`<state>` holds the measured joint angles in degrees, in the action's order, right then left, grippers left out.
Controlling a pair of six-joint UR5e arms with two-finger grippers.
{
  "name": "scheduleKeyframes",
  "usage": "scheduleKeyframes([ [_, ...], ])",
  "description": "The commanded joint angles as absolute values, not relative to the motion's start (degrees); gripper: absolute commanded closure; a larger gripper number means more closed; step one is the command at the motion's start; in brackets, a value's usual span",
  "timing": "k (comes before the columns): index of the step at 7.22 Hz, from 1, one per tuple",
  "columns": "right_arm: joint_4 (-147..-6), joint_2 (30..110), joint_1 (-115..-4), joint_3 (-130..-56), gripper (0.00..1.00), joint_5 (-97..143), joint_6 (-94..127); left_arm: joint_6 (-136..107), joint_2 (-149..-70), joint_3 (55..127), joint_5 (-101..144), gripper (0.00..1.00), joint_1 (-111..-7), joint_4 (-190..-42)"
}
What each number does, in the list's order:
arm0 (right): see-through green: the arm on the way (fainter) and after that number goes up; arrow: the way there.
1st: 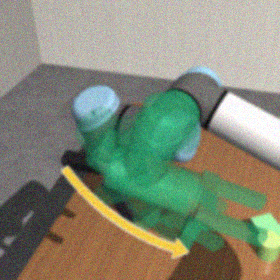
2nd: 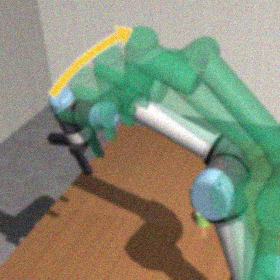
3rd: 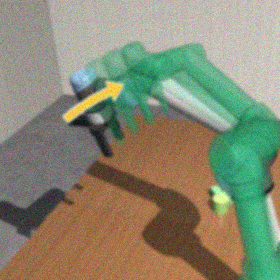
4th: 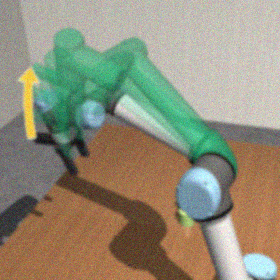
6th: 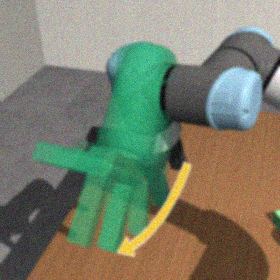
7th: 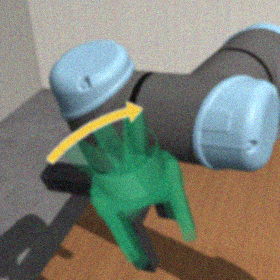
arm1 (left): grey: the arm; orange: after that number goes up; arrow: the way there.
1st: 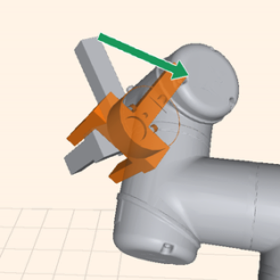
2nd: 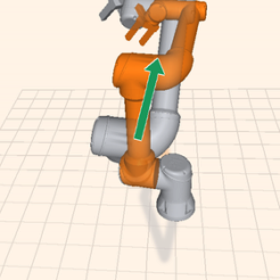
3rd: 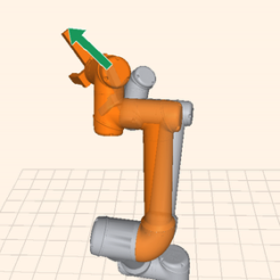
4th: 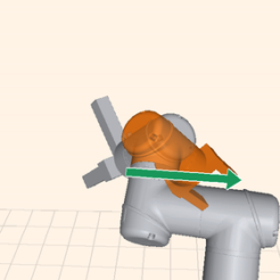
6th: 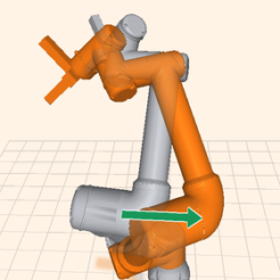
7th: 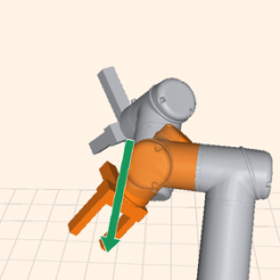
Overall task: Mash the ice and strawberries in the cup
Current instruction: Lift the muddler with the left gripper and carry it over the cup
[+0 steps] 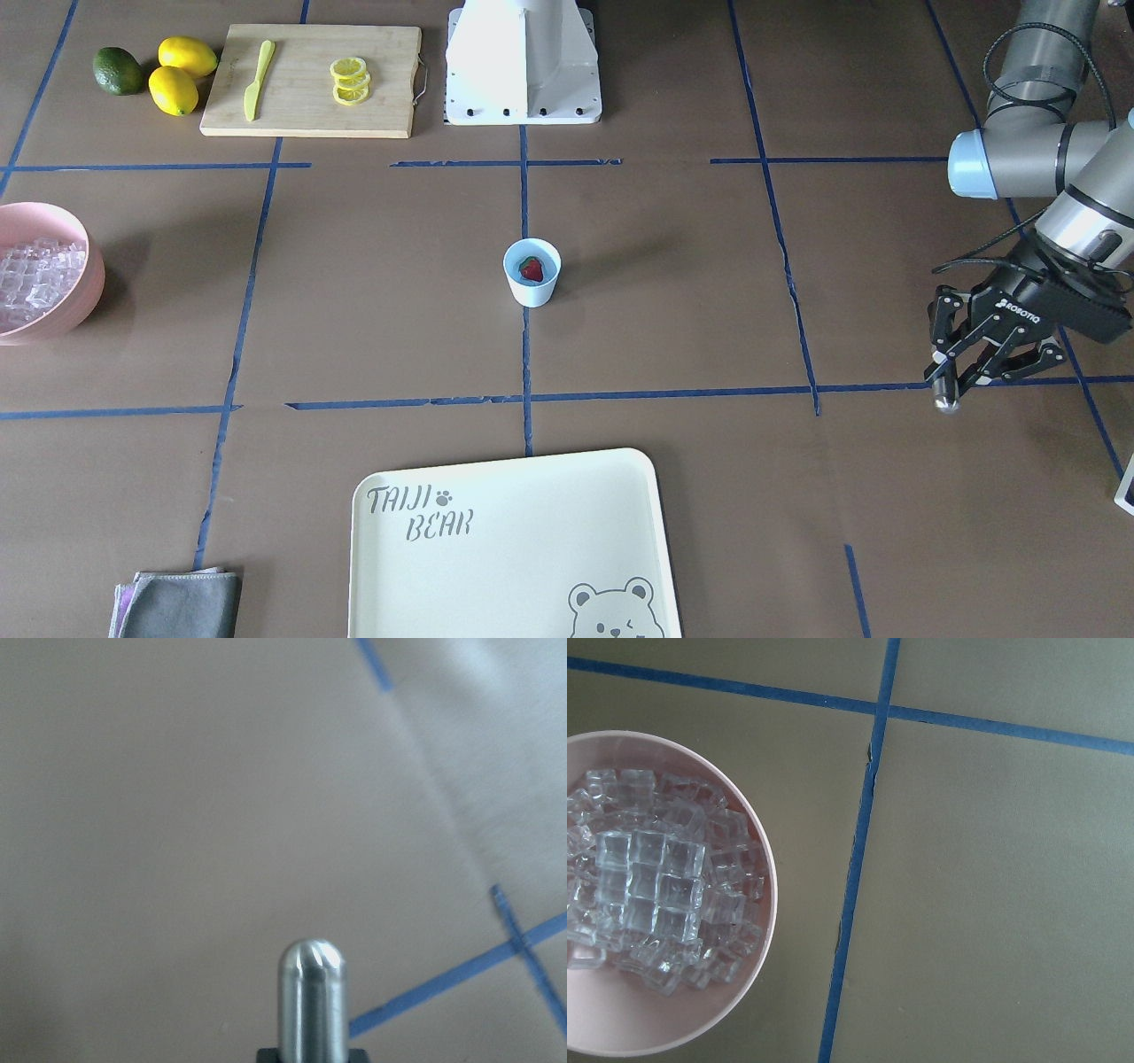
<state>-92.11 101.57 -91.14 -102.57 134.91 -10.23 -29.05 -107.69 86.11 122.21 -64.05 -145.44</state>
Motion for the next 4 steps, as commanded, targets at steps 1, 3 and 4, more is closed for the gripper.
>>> scheduleKeyframes([
  [1,-92.11,101.78,-91.14,-102.57,0.00,134.91,-10.20,-37.96,-115.55,86.05,122.08,1.00,-63.03,-153.59],
  [3,-92.11,101.78,-91.14,-102.66,0.00,134.91,-10.11,-37.97,-120.13,86.13,118.15,1.00,-58.91,-161.14],
  [4,-92.11,101.78,-91.23,-102.66,0.00,134.91,-10.19,-37.88,-121.10,86.05,113.95,1.00,-55.58,-165.80],
])
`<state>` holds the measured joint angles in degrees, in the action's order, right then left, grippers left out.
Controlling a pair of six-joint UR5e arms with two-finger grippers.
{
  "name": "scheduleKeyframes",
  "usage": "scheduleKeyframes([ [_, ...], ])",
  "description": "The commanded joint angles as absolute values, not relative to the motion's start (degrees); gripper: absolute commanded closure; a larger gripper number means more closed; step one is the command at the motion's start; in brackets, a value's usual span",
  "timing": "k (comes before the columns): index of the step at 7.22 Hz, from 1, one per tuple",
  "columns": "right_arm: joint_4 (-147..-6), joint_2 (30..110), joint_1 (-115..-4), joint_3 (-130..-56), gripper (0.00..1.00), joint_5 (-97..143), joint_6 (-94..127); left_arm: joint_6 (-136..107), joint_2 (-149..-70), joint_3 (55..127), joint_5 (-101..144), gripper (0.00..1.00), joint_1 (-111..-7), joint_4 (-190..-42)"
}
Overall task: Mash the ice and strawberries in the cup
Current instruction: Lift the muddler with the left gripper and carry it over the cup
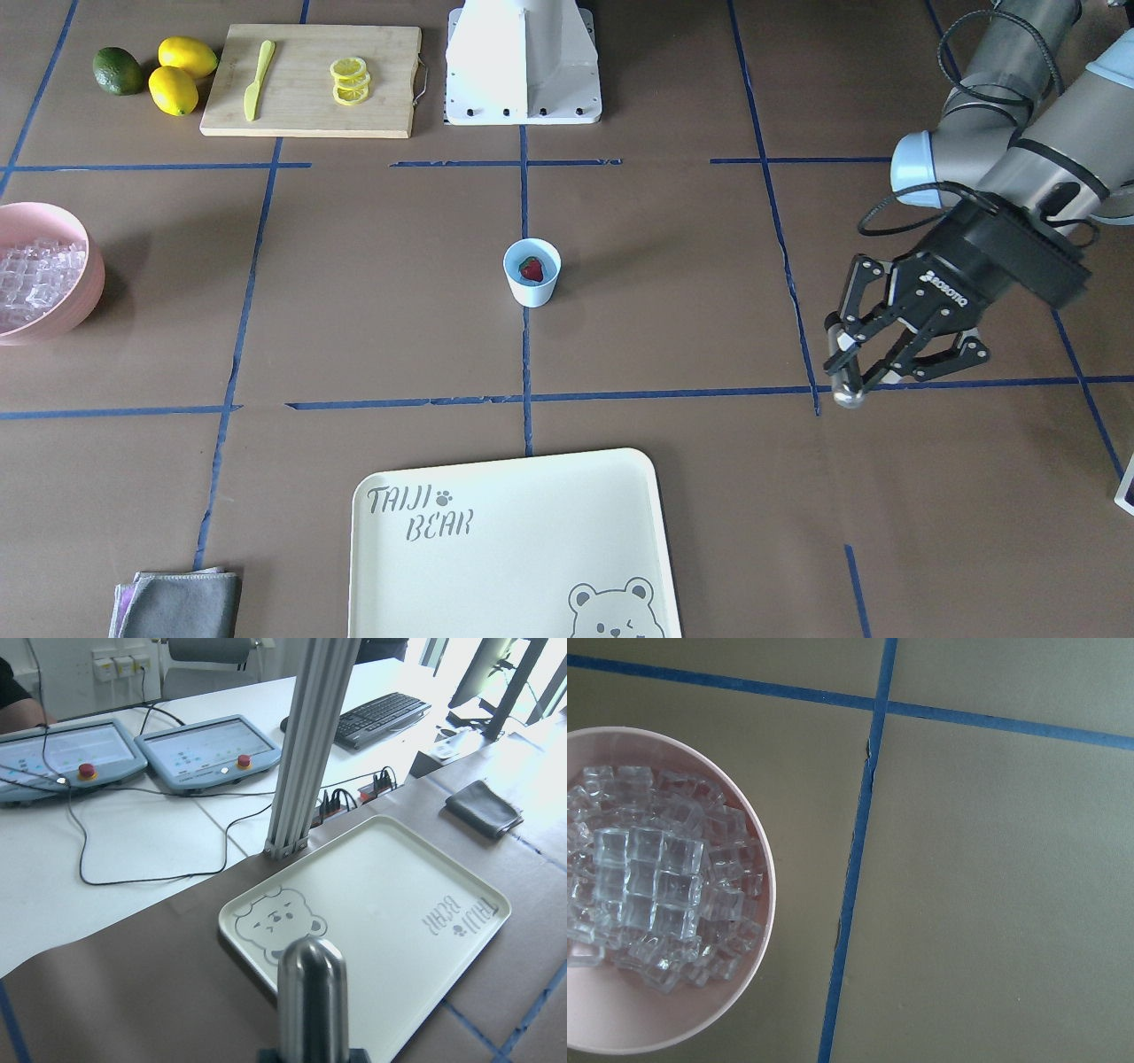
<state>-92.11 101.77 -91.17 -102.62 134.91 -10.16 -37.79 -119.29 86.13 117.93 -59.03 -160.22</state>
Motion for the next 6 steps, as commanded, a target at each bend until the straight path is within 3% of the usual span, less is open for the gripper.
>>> scheduleKeyframes([
  [1,-92.11,101.78,-91.40,-102.66,0.00,134.91,-10.20,-37.71,-121.29,86.04,108.95,1.00,-50.85,-169.76],
  [3,-92.11,101.87,-91.49,-102.66,0.00,134.91,-10.11,-28.08,-122.68,85.96,99.62,1.00,-41.61,-173.92],
  [6,-92.11,101.78,-91.67,-102.92,0.00,134.91,-10.02,-27.60,-125.50,85.26,98.09,1.00,-37.19,-179.02],
])
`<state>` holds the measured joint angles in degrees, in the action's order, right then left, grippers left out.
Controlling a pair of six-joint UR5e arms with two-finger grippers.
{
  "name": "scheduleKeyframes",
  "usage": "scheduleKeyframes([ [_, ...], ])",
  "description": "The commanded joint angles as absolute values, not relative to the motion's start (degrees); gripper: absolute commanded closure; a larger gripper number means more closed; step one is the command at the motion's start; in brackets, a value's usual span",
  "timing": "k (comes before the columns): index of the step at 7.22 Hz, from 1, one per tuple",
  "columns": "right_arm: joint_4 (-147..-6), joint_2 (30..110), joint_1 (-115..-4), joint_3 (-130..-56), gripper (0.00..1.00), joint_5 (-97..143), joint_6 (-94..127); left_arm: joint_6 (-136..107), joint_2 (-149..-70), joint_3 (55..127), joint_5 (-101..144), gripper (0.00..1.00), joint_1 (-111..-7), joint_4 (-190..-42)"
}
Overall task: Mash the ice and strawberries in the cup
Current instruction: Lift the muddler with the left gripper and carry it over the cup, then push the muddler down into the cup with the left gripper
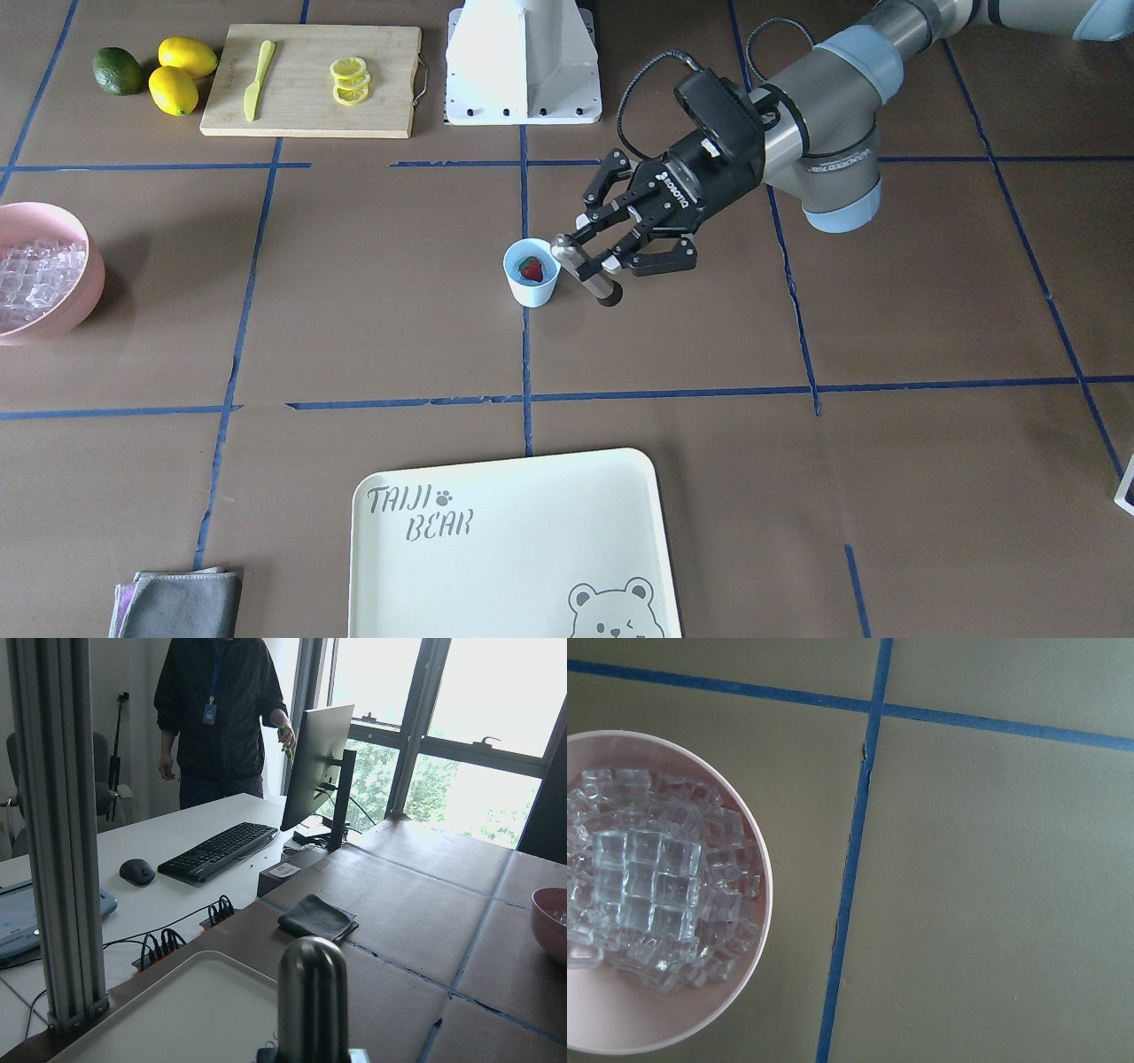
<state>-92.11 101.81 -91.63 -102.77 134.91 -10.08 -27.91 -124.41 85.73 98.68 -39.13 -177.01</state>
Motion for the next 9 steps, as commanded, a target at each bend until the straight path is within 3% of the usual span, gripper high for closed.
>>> scheduleKeyframes([
  [1,-92.11,101.78,-91.67,-103.09,0.00,134.91,-10.02,-27.08,-125.68,83.34,95.21,1.00,-35.09,-182.69],
  [5,-92.11,101.78,-91.76,-103.09,0.00,134.91,-10.02,-22.44,-125.68,77.36,89.94,1.00,-28.68,-191.14],
  [9,-92.11,101.87,-91.76,-103.09,0.00,134.82,-10.11,-22.24,-124.98,76.56,89.47,1.00,-26.81,-191.42],
])
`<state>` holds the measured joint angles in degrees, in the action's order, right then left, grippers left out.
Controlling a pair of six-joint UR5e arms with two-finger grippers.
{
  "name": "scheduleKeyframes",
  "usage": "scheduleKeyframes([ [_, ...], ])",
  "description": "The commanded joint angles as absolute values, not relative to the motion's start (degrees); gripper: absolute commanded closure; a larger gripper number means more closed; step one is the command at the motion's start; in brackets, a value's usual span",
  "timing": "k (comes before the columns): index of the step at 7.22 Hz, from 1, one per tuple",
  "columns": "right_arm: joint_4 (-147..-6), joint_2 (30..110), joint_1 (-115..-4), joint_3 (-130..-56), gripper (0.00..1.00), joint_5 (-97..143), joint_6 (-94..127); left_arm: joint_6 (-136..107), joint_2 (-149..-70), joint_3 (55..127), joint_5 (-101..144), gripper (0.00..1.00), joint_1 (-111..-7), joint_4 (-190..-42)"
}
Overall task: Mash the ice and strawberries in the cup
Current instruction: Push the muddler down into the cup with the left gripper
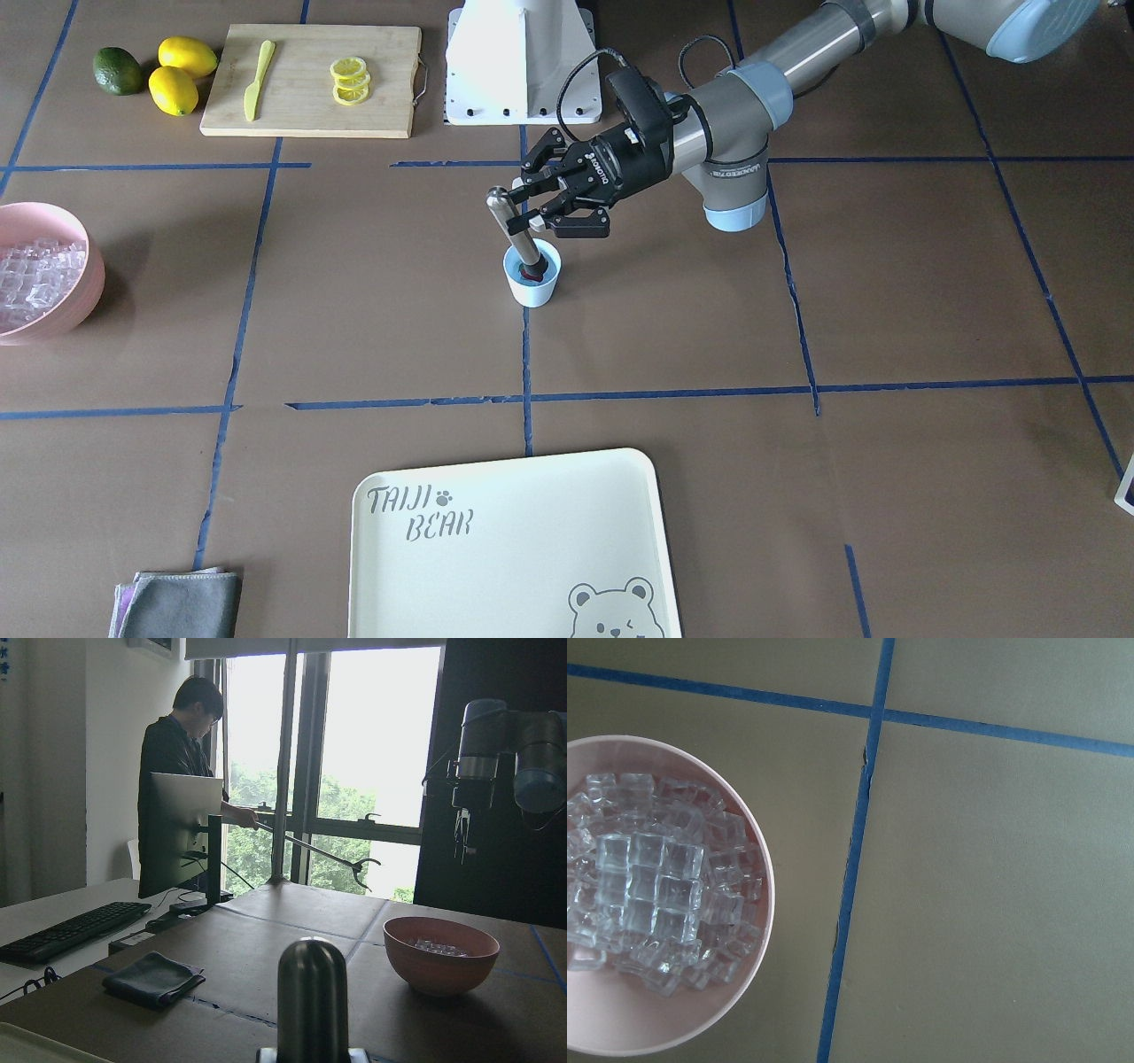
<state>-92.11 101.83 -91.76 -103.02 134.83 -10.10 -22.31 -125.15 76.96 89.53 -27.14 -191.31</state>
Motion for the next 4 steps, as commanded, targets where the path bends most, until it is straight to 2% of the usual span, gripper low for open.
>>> scheduleKeyframes([
  [1,-92.11,101.78,-91.76,-103.01,0.00,134.82,-10.11,-22.15,-125.07,74.38,89.47,1.00,-26.63,-193.78],
  [4,-92.11,101.78,-91.84,-103.10,0.00,134.82,-10.02,-22.15,-125.51,73.30,89.38,1.00,-26.63,-194.94],
])
